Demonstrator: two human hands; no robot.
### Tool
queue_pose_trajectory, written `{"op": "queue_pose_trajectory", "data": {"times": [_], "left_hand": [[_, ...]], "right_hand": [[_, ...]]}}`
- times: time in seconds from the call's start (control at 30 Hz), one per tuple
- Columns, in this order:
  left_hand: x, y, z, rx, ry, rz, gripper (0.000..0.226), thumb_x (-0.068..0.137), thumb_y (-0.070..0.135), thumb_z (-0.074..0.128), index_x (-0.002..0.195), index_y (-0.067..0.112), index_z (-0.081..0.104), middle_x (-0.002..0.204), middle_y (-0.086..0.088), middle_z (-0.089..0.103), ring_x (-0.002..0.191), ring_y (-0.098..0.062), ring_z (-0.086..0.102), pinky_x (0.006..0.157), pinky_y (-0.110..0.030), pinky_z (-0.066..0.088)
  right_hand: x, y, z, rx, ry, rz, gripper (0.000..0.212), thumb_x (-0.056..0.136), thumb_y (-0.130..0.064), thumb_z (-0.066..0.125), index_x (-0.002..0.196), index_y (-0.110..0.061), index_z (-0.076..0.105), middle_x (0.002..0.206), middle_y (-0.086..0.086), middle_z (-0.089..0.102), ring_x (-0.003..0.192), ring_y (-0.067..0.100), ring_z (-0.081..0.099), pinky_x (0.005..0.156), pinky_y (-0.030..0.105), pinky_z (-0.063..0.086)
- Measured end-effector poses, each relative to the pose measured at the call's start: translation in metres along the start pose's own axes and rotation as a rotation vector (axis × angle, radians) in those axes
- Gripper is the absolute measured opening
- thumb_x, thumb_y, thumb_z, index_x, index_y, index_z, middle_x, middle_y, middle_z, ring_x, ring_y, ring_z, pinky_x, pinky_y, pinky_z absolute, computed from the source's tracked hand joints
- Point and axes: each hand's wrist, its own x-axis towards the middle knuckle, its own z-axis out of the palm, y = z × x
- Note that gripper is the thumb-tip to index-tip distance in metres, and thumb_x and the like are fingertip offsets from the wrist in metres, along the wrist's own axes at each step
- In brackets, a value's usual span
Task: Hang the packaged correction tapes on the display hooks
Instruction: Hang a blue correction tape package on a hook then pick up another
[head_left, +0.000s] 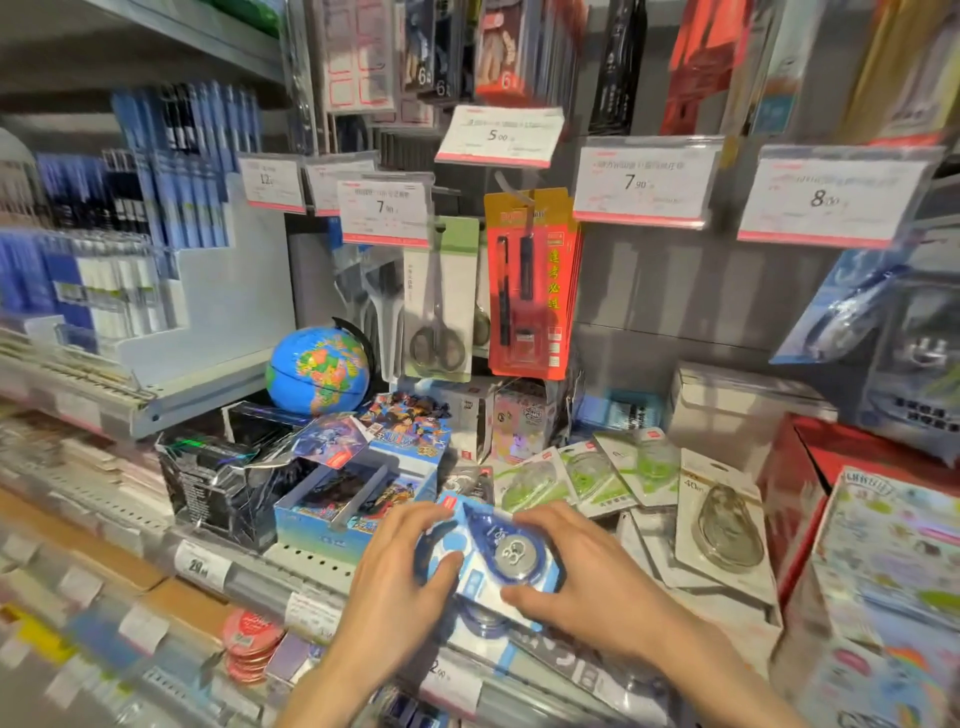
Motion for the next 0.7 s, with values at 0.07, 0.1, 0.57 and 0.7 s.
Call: {"op": "queue_pose_trajectory", "data": {"times": [0.07, 0.1, 0.57, 0.7], "left_hand": [[0.01, 0.011, 0.002, -0.031, 0.025, 0.011, 0.035, 0.09, 0.025, 0.073, 0.122, 0.031, 0.061, 0.127, 0.02, 0.052, 0.123, 0.002, 0.051, 0.106, -0.024, 0.04], [0.016, 0.017, 0.003, -0.05, 0.039, 0.017, 0.036, 0.09, 0.028, 0.073, 0.125, 0.03, 0.06, 0.128, 0.018, 0.051, 0.123, 0.0, 0.051, 0.106, -0.026, 0.042], [0.086, 0.155, 0.027, -0.294, 0.037, 0.265, 0.038, 0.089, 0.025, 0.073, 0.124, 0.035, 0.061, 0.114, 0.017, 0.065, 0.079, 0.0, 0.061, 0.075, -0.018, 0.048], [0.098, 0.194, 0.037, -0.201, 0.043, 0.459, 0.035, 0.092, 0.029, 0.069, 0.126, 0.032, 0.06, 0.118, 0.017, 0.059, 0.084, 0.001, 0.058, 0.08, -0.024, 0.047]], "right_hand": [[-0.005, 0.003, -0.013, -0.017, 0.089, -0.018, 0.065, 0.081, -0.059, 0.062, 0.137, -0.035, 0.04, 0.127, -0.022, 0.041, 0.117, -0.003, 0.043, 0.097, 0.019, 0.036], [-0.008, 0.005, -0.019, -0.02, 0.137, -0.023, 0.063, 0.082, -0.057, 0.063, 0.136, -0.037, 0.038, 0.128, -0.025, 0.039, 0.116, -0.005, 0.042, 0.094, 0.016, 0.035], [-0.061, 0.028, -0.111, -0.1, 0.619, 0.006, 0.068, 0.078, -0.036, 0.067, 0.139, -0.023, 0.041, 0.131, -0.007, 0.041, 0.124, 0.011, 0.045, 0.103, 0.026, 0.039], [-0.08, 0.038, -0.141, -0.161, 0.683, 0.033, 0.071, 0.077, -0.037, 0.069, 0.141, -0.019, 0.042, 0.132, -0.004, 0.045, 0.127, 0.013, 0.043, 0.104, 0.032, 0.04]]}}
